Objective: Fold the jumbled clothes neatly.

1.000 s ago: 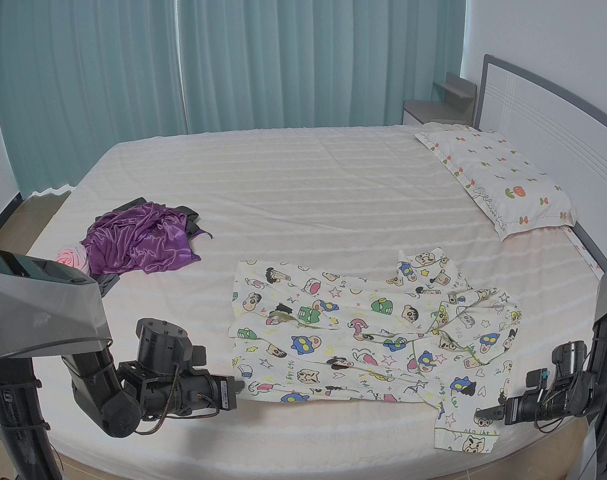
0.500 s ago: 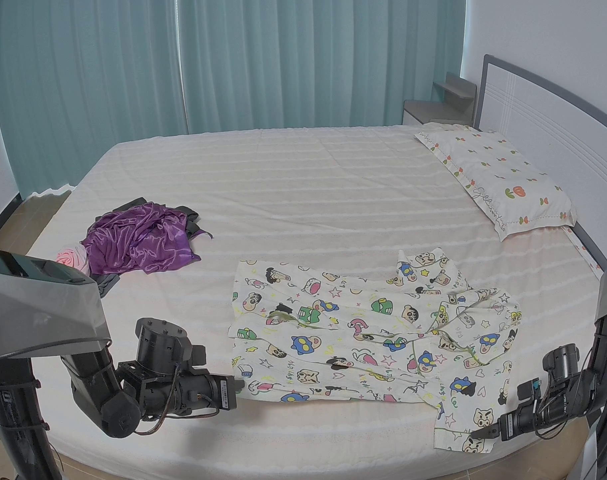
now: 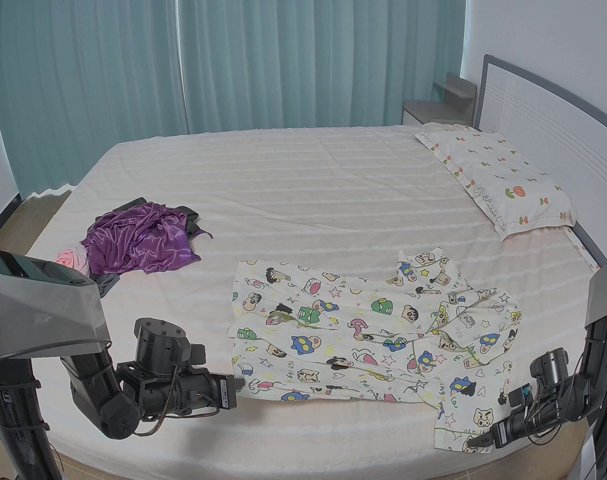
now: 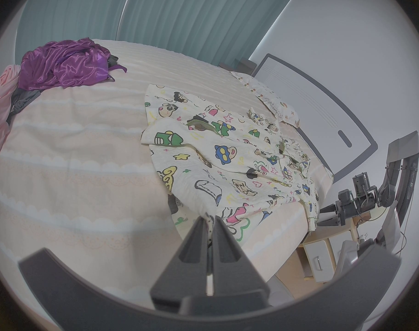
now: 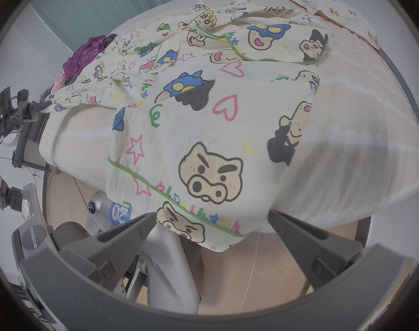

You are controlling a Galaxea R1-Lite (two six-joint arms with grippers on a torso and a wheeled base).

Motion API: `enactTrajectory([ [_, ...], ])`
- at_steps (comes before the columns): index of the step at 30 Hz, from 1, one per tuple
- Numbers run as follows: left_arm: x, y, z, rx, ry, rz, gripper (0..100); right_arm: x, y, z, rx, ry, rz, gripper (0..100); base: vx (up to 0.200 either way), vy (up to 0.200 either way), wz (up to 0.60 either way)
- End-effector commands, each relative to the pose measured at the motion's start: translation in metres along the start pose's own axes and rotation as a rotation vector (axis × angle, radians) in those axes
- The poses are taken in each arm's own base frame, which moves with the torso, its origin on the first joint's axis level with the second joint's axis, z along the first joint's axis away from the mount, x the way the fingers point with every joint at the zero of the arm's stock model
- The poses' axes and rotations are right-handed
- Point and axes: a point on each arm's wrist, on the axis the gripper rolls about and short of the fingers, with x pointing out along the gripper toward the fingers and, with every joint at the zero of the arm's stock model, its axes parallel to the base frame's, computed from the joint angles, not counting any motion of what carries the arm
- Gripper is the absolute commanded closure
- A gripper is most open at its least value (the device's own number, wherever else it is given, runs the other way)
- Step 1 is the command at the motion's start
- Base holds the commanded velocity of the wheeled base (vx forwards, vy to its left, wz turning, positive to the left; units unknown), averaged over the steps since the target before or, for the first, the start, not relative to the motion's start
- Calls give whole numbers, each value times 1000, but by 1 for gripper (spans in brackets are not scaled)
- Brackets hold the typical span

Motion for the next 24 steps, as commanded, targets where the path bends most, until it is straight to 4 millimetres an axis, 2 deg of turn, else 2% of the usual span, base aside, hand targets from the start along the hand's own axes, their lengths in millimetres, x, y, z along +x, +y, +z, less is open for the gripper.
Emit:
enactTrajectory([
  [1, 1, 0, -1, 0, 3, 0, 100, -1, 4, -5, -14, 23, 10, 0, 0, 0, 0],
  [2, 1, 0, -1, 0, 3, 0, 100, 0, 5, -4, -19, 24, 12, 100, 0, 0, 0],
  [5, 1, 0, -1, 0, 3, 0, 100, 0, 6, -4, -28, 26, 10, 100, 0, 0, 0],
  [9, 1, 1, -2, 0, 10, 3, 100, 0, 5, -5, -38, 40, -77, 100, 0, 0, 0],
  [15, 0, 1, -4, 1, 15, 7, 100, -9, -3, -2, 5, -6, -92, 100, 0, 0, 0],
  [24, -11, 4, -23, 3, 88, 25, 100, -27, -14, -12, 50, 34, -87, 100, 0, 0, 0],
])
